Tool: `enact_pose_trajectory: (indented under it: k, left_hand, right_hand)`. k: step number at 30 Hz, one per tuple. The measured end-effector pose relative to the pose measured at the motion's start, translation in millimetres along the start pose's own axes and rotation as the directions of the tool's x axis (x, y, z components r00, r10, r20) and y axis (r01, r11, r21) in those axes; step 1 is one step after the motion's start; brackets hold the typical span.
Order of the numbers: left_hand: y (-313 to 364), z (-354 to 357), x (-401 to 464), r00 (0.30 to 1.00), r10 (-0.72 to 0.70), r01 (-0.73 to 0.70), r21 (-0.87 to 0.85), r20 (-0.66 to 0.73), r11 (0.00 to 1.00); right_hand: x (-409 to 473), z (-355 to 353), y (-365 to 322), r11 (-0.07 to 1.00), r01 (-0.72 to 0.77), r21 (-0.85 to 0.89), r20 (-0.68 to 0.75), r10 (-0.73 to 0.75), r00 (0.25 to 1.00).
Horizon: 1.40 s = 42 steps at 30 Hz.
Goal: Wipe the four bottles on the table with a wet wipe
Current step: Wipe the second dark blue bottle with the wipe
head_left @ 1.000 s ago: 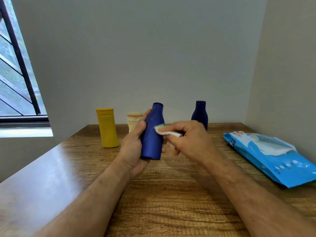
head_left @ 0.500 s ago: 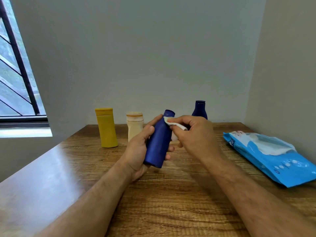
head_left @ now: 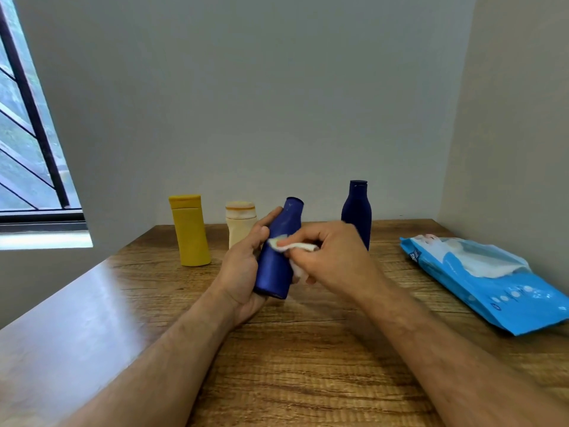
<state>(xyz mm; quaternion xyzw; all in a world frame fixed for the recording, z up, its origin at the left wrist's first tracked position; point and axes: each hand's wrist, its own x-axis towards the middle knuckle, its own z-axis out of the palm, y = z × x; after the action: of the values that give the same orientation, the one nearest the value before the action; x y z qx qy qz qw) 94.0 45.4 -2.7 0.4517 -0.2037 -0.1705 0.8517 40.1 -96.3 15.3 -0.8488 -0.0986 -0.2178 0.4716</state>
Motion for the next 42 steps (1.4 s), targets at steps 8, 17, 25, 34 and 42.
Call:
enact_pose_trajectory:
  k: [8, 17, 25, 34, 42]
  left_hand:
    - [0.5, 0.1, -2.2, 1.000, 0.004, -0.003, -0.051, 0.012, 0.999]
    - [4.4, -3.4, -2.9, 0.994, -0.045, 0.038, -0.071, -0.101, 0.997]
    - [2.5, -0.4, -6.0, 0.993, -0.078, 0.082, 0.042, -0.088, 0.996]
    - [4.3, -1.5, -3.3, 0.983, -0.167, 0.161, -0.086, -0.070, 0.983]
    - [-3.4, -0.3, -2.8, 0.994, -0.083, 0.096, 0.207, -0.072, 0.974]
  right_hand:
    - [-2.3, -1.1, -4.0, 0.997, -0.016, 0.071, 0.092, 0.009, 0.996]
    - [-4.2, 3.0, -4.5, 1.000, 0.010, 0.027, 0.144, -0.013, 0.989]
    - [-0.4, -6.9, -4.4, 0.983, 0.017, 0.184, -0.137, 0.009, 0.991]
    - [-3.3, 2.8, -4.8, 1.000, 0.003, 0.019, 0.179, -0.007, 0.984]
    - [-0.5, -4.8, -4.2, 0.988, 0.042, 0.148, -0.199, -0.012, 0.980]
